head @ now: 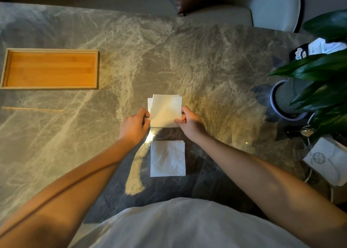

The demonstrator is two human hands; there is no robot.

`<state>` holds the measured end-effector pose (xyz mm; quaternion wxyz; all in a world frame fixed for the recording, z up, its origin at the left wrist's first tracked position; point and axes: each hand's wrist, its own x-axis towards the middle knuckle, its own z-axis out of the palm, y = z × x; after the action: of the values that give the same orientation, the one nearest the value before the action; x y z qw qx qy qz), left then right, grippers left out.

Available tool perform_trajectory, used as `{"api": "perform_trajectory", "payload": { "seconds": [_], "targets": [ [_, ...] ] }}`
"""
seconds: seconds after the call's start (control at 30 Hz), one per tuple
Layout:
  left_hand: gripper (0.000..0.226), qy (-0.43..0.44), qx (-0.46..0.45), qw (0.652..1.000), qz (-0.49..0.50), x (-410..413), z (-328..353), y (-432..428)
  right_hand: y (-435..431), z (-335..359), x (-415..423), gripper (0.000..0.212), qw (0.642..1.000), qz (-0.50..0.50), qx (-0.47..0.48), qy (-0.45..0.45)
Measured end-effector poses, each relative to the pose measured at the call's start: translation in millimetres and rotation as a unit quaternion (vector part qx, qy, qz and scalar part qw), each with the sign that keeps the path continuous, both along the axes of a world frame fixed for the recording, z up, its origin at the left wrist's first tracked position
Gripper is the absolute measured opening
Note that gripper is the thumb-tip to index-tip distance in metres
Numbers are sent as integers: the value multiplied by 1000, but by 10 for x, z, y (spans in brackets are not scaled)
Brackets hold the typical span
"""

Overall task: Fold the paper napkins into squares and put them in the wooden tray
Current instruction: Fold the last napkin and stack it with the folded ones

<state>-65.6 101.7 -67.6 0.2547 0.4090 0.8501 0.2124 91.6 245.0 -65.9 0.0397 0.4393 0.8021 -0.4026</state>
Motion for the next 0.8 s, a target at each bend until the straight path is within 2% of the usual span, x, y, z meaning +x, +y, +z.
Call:
{"api": "perform_trajectory", "payload": {
  "seconds": [0.17,0.3,0.4,0.5,0.6,0.7,0.8],
  "targets": [
    [19,-11,9,1000,16,47,-43,-12,-4,-14,0,25,1000,9,10,0],
    [37,-26,20,999,16,61,-78,-47,-3,-28,25,23,999,45,30,-1],
    [49,6,37,999,-24,57,-83,-85,-6,-26,35,25,994,88,59,-10],
    [51,42,19,998,-42,63,-99,-106,-9,-15,36,24,992,102,68,-17],
    [54,28,3,999,-28,69,-97,-90,-10,-15,48,18,992,106,65,-14],
    [55,10,12,1000,-17,66,-68,-76,-17,-12,54,32,993,97,69,3],
    [56,5,20,1000,-20,62,-43,-78,-27,-9,56,32,992,98,74,7]
  ]
}}
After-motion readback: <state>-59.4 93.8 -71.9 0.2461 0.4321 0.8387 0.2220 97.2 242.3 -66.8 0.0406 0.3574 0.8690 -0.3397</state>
